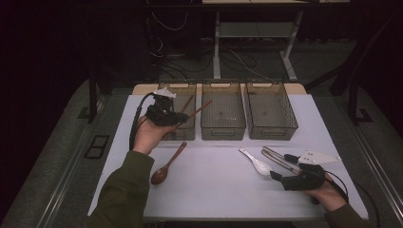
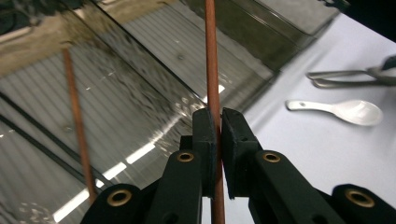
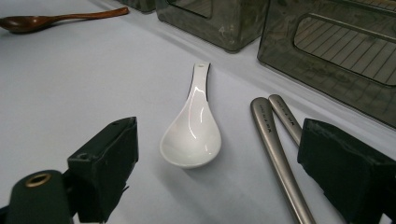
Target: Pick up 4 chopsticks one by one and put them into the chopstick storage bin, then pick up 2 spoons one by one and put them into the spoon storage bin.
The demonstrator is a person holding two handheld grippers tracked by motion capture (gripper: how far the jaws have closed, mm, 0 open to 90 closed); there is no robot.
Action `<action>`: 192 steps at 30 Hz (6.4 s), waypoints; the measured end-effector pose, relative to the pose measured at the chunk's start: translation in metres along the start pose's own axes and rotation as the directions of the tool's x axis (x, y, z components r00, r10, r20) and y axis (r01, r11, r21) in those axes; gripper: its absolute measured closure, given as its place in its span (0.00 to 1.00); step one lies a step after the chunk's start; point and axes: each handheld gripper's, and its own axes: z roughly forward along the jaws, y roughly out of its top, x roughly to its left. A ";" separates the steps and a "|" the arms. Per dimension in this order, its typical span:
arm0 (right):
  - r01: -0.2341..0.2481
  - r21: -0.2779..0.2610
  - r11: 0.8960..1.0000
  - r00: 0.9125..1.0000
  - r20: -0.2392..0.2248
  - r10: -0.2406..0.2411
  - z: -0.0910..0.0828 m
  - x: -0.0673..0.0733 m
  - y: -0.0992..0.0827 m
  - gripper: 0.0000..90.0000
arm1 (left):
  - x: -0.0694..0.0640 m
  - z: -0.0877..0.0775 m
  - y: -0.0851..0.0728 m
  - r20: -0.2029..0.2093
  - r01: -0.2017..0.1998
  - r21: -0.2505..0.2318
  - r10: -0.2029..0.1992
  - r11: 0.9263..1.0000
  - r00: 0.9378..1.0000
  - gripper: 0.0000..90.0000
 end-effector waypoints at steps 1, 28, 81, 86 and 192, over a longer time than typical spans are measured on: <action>0.000 0.000 1.000 1.000 0.000 0.000 0.000 0.000 0.000 0.14 | 0.003 0.002 0.003 -0.012 0.004 0.000 -0.004 1.000 1.000 0.93; -0.009 -0.002 1.000 1.000 -0.007 0.009 -0.001 -0.001 -0.001 0.14 | 0.079 0.044 0.029 -0.244 0.117 -0.017 -0.118 0.993 0.963 0.93; -0.008 -0.001 1.000 1.000 -0.006 0.008 -0.001 -0.001 -0.001 0.14 | 0.033 0.034 0.018 -0.083 -0.013 -0.062 0.007 0.998 0.996 0.38; -0.008 -0.002 1.000 1.000 -0.006 0.008 -0.002 -0.001 -0.001 0.14 | 0.016 0.029 0.009 -0.039 -0.042 -0.071 0.039 0.997 0.998 0.34; -0.033 0.135 0.990 0.995 -0.087 0.045 0.037 -0.011 0.045 0.39 | -0.067 -0.001 -0.155 0.061 -0.098 -0.169 0.110 0.981 0.992 0.14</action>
